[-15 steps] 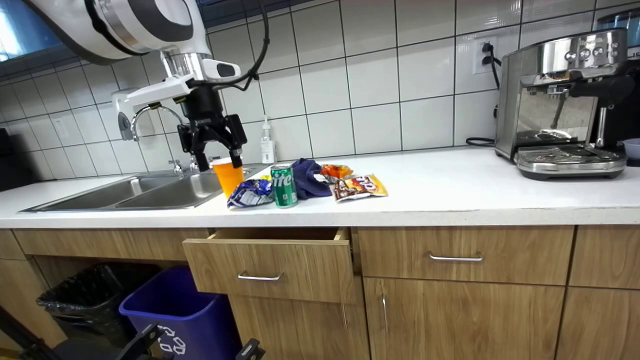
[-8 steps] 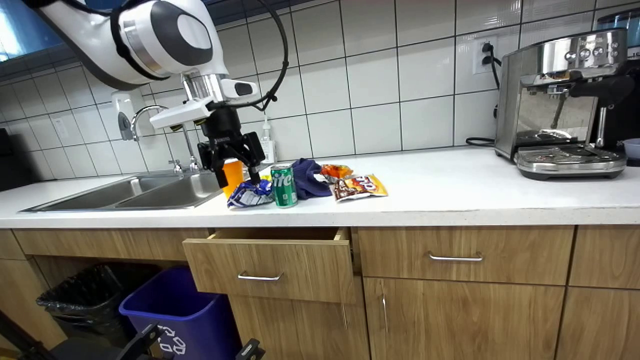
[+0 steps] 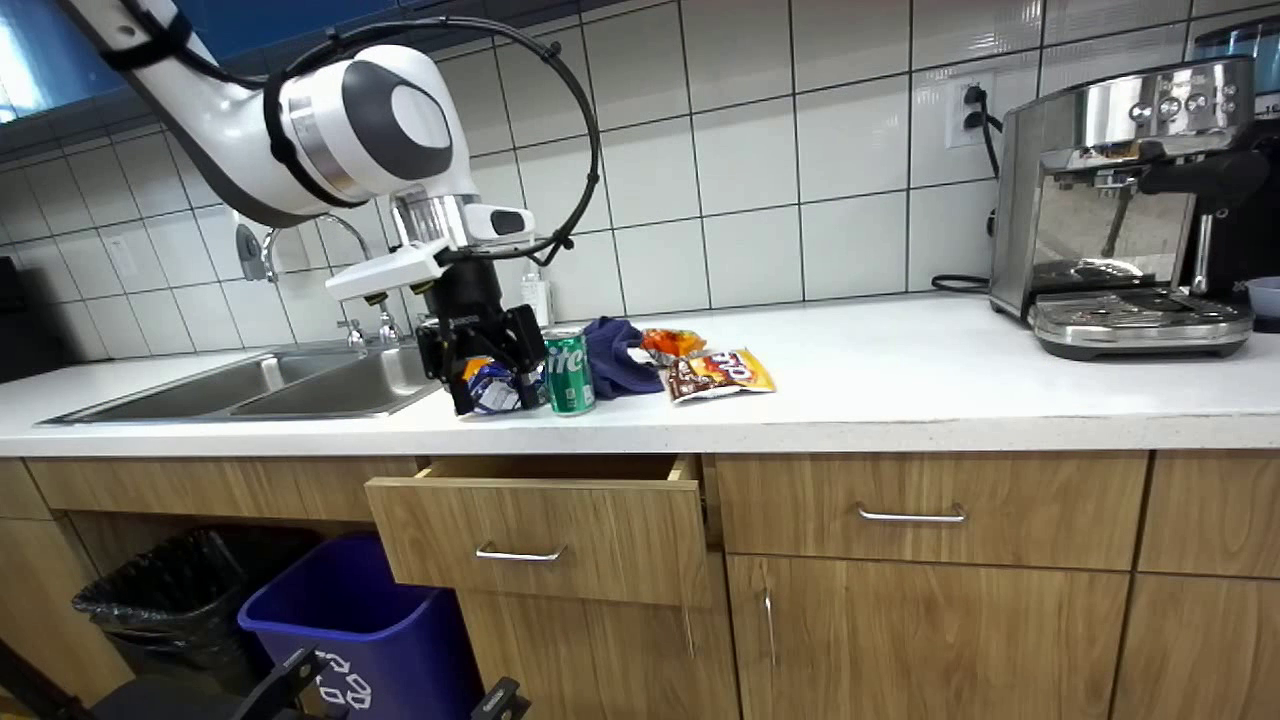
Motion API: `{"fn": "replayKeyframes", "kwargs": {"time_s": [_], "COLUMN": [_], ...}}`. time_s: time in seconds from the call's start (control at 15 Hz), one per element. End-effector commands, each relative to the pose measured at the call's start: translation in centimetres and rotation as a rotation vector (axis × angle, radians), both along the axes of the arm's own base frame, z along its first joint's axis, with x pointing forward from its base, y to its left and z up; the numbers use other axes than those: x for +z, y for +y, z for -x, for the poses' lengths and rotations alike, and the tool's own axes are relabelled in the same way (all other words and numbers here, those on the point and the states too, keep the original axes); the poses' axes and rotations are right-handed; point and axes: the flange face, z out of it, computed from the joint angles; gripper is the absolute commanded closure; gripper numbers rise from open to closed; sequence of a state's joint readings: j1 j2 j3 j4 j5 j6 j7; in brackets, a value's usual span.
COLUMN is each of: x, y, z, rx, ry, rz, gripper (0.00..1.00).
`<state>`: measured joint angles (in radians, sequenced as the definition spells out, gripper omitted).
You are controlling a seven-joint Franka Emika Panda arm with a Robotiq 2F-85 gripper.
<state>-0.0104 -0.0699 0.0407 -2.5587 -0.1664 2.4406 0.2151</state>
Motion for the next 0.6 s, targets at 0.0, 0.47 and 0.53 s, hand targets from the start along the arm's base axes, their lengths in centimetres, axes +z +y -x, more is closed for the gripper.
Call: {"fn": "replayKeyframes", "kwargs": {"time_s": [0.0,0.47,0.53], "x": [-0.34,-0.75,-0.75], "y": [-0.01,0.02,0.02], "z": [-0.04,-0.01,-0.01], "rx": [-0.005,-0.006,-0.006], "ry": [0.008,0.017,0.017], "rz": [0.002,0.002,0.002], "gripper": [0.0,0.0,0.0]}}
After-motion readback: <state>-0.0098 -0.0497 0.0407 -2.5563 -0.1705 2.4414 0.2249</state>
